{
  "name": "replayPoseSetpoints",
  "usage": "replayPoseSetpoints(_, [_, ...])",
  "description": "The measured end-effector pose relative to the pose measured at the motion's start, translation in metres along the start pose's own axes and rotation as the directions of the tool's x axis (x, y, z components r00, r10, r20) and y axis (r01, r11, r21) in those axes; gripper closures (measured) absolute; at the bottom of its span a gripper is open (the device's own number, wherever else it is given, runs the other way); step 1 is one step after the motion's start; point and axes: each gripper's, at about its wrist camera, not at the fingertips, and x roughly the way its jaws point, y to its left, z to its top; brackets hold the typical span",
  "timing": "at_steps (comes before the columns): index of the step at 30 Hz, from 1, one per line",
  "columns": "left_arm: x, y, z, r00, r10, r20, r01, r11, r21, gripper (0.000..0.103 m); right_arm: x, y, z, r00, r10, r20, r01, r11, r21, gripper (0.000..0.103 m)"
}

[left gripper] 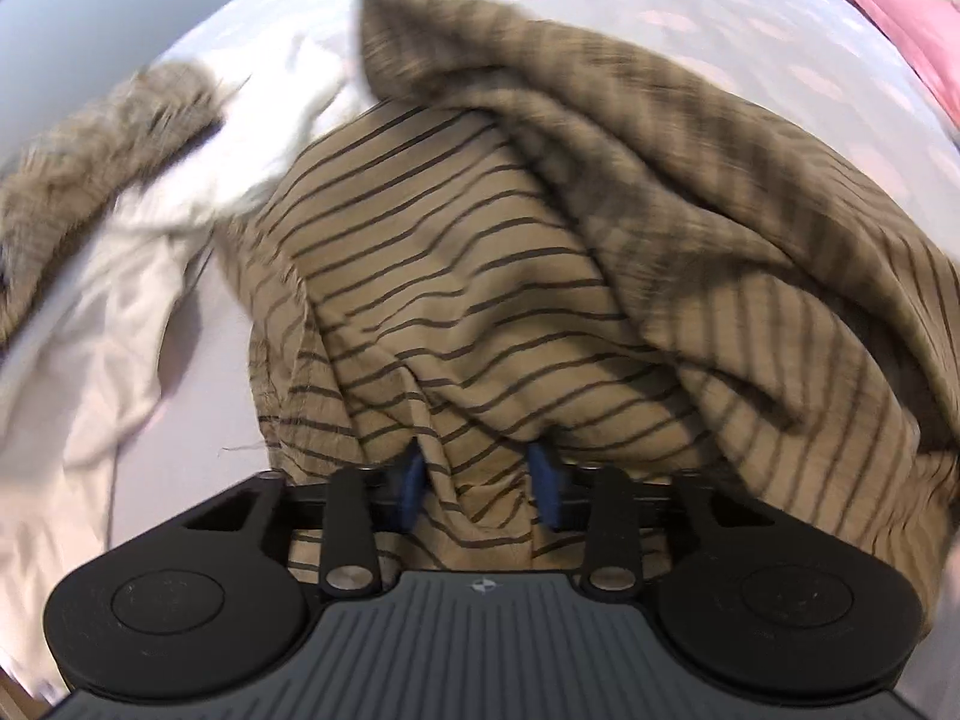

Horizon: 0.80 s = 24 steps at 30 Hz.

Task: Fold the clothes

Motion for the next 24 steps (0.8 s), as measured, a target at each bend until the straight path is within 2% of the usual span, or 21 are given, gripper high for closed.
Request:
replayPoseSetpoints(1, [-0.002, -0.003, -0.001, 1.0, -0.01, 0.003, 0.01, 1.0, 0.016, 0.09, -0.003, -0.002, 0.001, 1.0, -0.013, 0.005, 0.013, 1.0, 0.008, 0.094])
replayPoseSetpoints(3, [-0.007, -0.009, -0.002, 0.999, -0.049, 0.003, 0.049, 0.998, 0.04, 0.094, -0.011, -0.006, 0.005, 0.999, -0.046, 0.025, 0.045, 0.999, 0.023, 0.094])
replayPoseSetpoints(6, [-0.019, -0.018, -0.006, 0.989, -0.151, -0.007, 0.151, 0.986, 0.076, 0.096, -0.021, -0.014, 0.011, 0.99, -0.128, 0.057, 0.126, 0.992, 0.027, 0.094])
replayPoseSetpoints(10, [-0.039, -0.039, -0.017, 0.955, -0.297, -0.021, 0.297, 0.942, 0.156, 0.097, -0.023, -0.028, 0.015, 0.98, -0.196, 0.041, 0.194, 0.979, 0.058, 0.093])
replayPoseSetpoints(12, [-0.049, -0.047, -0.022, 0.924, -0.38, -0.038, 0.38, 0.904, 0.194, 0.097, -0.023, -0.032, 0.016, 0.98, -0.196, 0.024, 0.194, 0.979, 0.069, 0.092])
replayPoseSetpoints(14, [-0.059, -0.051, -0.026, 0.9, -0.433, -0.048, 0.432, 0.871, 0.235, 0.097, -0.027, -0.037, 0.017, 0.983, -0.182, 0.017, 0.18, 0.98, 0.081, 0.085])
replayPoseSetpoints(17, [-0.07, -0.049, -0.025, 0.893, -0.448, -0.051, 0.445, 0.859, 0.252, 0.096, -0.04, -0.039, 0.017, 0.986, -0.164, 0.044, 0.159, 0.983, 0.092, 0.076])
replayPoseSetpoints(18, [-0.074, -0.047, -0.025, 0.892, -0.45, -0.049, 0.447, 0.859, 0.249, 0.094, -0.046, -0.04, 0.016, 0.986, -0.159, 0.058, 0.153, 0.984, 0.094, 0.075])
replayPoseSetpoints(20, [-0.082, -0.043, -0.026, 0.89, -0.453, -0.045, 0.45, 0.86, 0.241, 0.085, -0.057, -0.039, 0.017, 0.987, -0.135, 0.087, 0.126, 0.987, 0.099, 0.066])
replayPoseSetpoints(23, [-0.09, -0.031, -0.026, 0.888, -0.461, -0.009, 0.451, 0.864, 0.224, 0.063, -0.069, -0.032, 0.019, 0.988, -0.08, 0.13, 0.069, 0.994, 0.086, 0.059])
replayPoseSetpoints(24, [-0.094, -0.025, -0.025, 0.89, -0.456, 0.01, 0.443, 0.87, 0.216, 0.051, -0.071, -0.028, 0.019, 0.988, -0.059, 0.142, 0.05, 0.996, 0.07, 0.055])
